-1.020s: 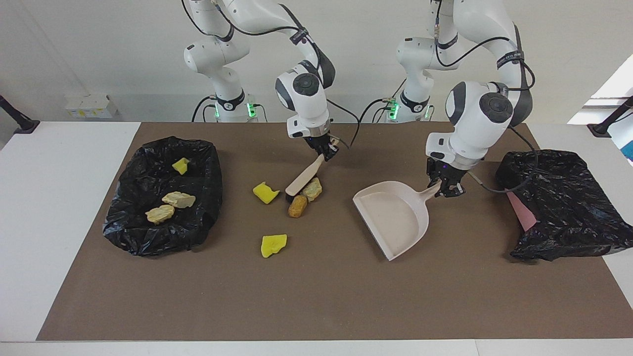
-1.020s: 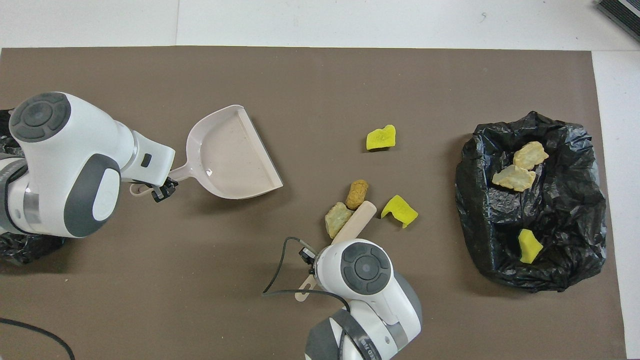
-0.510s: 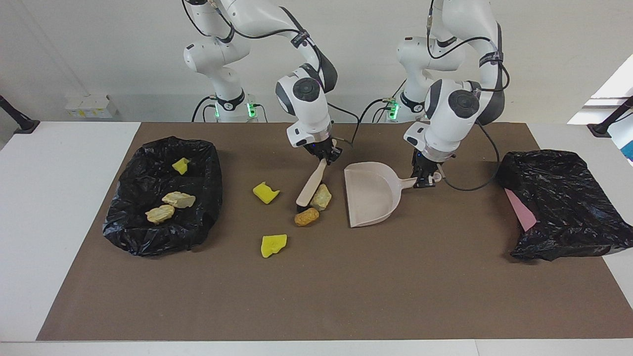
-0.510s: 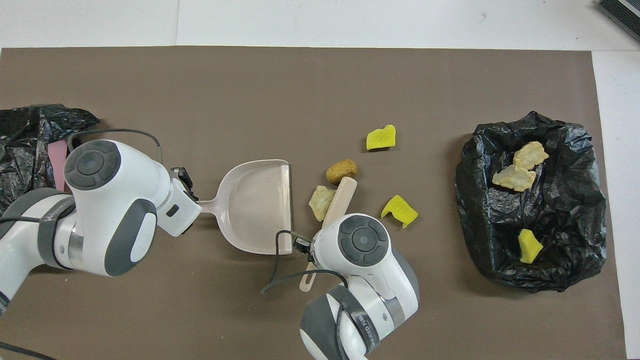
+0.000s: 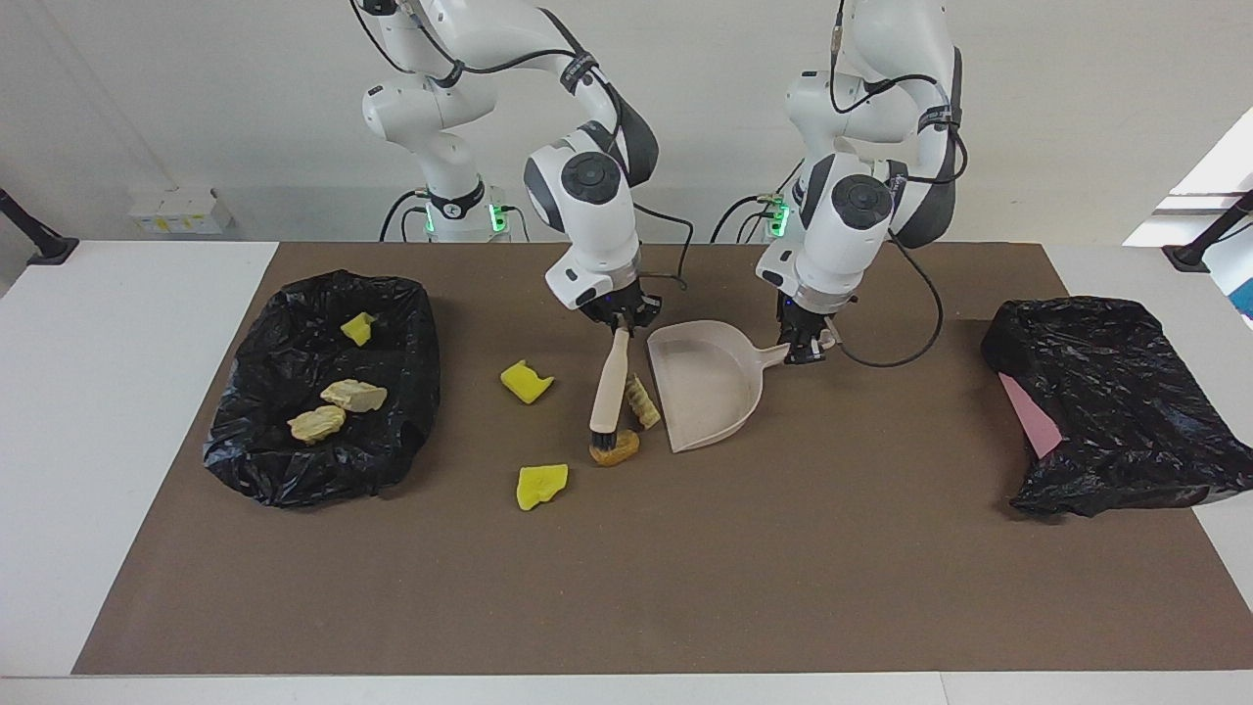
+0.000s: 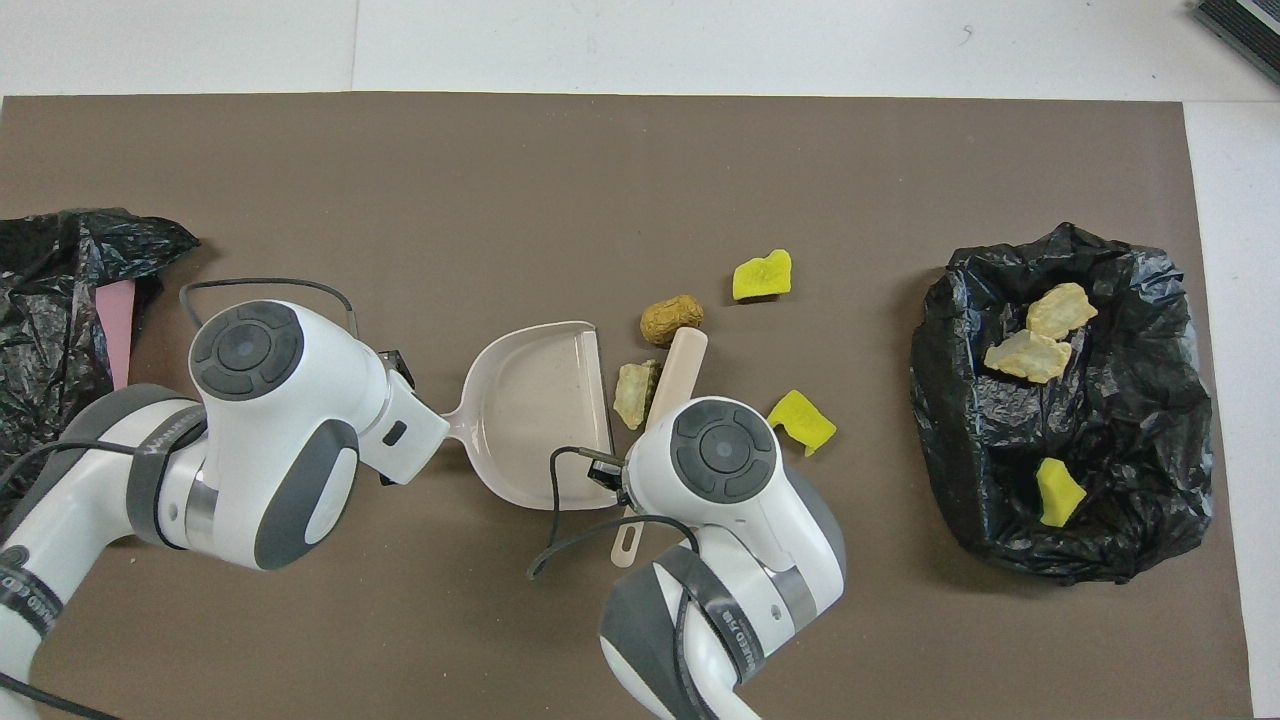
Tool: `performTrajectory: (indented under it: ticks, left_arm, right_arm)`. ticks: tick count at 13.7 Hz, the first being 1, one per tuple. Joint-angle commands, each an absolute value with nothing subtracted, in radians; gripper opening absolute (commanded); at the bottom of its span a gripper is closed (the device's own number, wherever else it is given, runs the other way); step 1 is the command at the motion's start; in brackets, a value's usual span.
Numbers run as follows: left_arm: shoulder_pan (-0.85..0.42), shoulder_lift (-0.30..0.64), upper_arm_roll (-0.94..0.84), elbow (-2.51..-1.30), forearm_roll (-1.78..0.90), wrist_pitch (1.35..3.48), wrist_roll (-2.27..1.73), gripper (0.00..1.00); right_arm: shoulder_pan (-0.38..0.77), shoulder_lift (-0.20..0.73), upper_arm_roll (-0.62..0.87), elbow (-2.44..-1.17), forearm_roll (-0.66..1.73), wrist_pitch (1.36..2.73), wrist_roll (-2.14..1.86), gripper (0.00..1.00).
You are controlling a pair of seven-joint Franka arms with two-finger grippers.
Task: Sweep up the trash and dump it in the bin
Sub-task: 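Sweep chunks with the right gripper's brush while the left gripper positions the dustpan, then sweep the chunks near the bag into the dustpan with the right gripper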
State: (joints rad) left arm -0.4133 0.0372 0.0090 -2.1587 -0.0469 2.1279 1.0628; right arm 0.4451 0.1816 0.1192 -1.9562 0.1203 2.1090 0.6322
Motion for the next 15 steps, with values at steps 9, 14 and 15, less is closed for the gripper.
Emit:
performTrajectory:
  ticks: [9,14,15]
  left_arm:
    - [-0.431,0.021,0.021,-2.184,-0.037,2.167,1.049,0.0]
    - [-0.428,0.021,0.021,-2.186,-0.037,2.166,1.049,0.0]
    - [-0.428,0.021,0.021,-2.184,-0.037,2.166,1.049,0.0]
  right_arm:
    - [0.195,0.376,0.127,-1.7,-0.155,1.979,0.278,0.0]
    - [0.172,0.423,0.129,-1.669,-0.172,1.936,0.224,0.0]
    - [0.179,0.423,0.133,-1.674,-0.166,1.934,0.224,0.0]
